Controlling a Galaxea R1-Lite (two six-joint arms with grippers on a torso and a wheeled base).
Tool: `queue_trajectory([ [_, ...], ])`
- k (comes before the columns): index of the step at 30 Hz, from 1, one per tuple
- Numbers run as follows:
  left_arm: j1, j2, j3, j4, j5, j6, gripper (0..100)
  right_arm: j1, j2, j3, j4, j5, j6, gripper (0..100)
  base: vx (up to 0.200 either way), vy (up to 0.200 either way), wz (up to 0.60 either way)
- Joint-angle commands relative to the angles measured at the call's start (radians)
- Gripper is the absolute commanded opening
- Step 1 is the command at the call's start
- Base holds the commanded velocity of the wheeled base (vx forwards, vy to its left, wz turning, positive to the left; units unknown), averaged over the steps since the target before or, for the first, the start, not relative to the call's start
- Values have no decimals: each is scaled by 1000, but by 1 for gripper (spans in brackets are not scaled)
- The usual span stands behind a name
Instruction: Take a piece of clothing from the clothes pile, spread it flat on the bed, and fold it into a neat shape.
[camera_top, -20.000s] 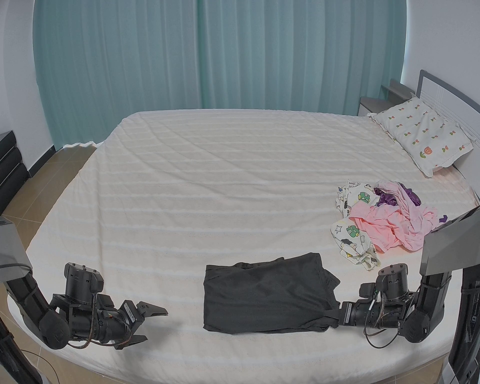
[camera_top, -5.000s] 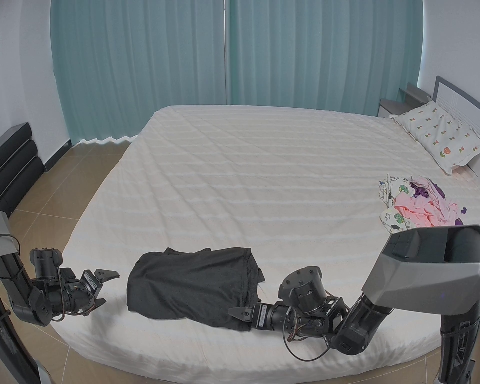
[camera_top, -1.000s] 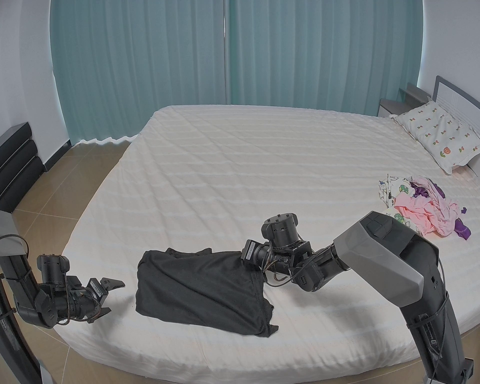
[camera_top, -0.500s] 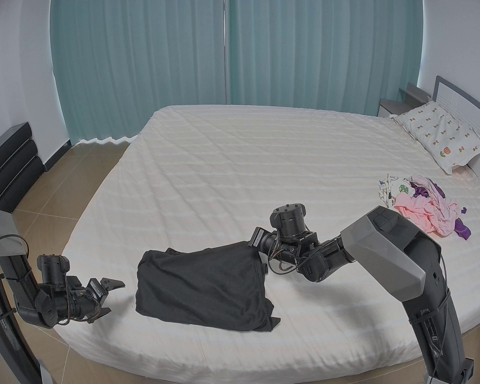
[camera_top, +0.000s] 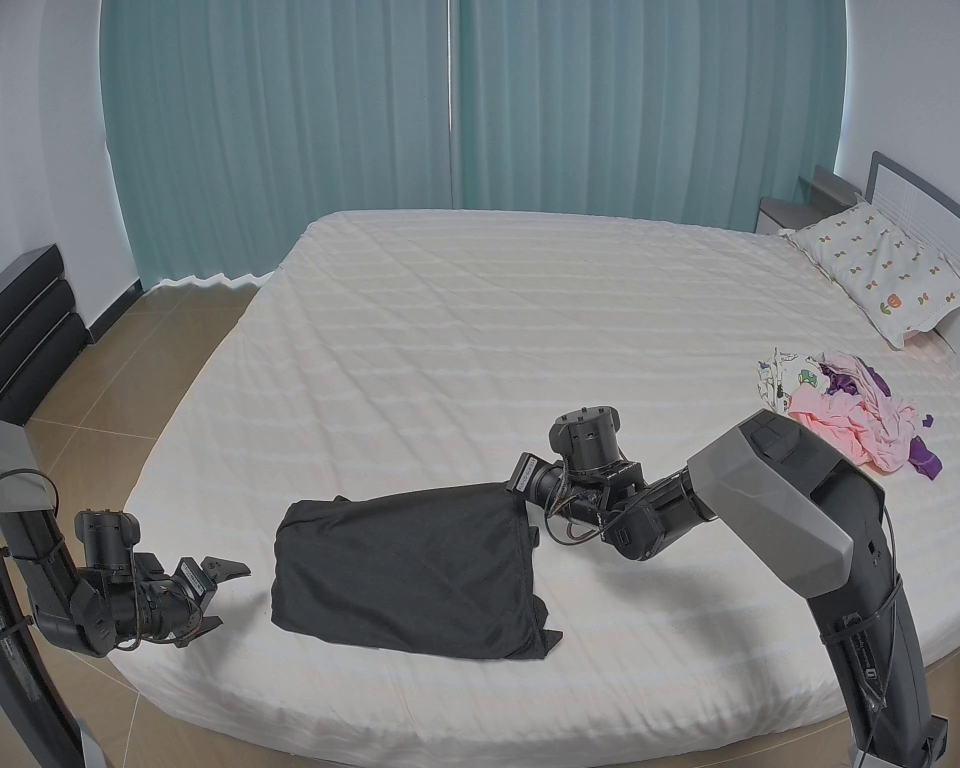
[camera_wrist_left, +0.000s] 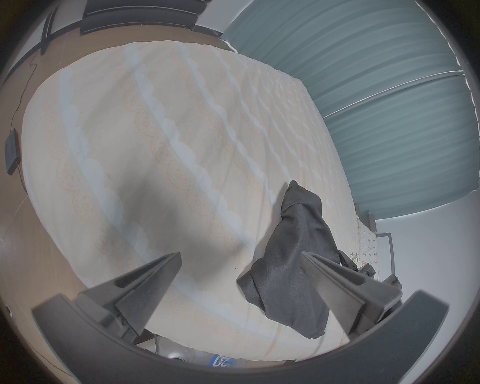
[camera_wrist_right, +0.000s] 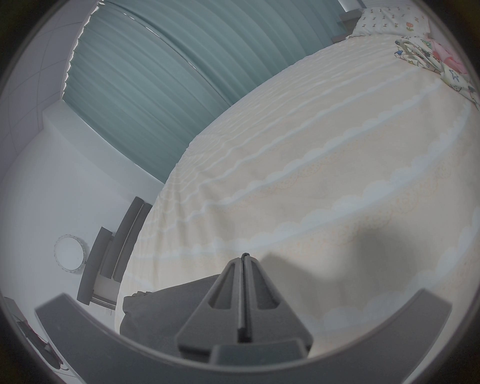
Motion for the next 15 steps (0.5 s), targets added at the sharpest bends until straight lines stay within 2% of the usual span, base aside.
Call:
queue_trajectory([
  [1,1,2,0,0,0,0,100,-2,1,1,-2,0,0,0,0,0,0],
  [15,1,2,0,0,1,0,100,-19,10,-3,-2,-3,25,0,0,0,0],
])
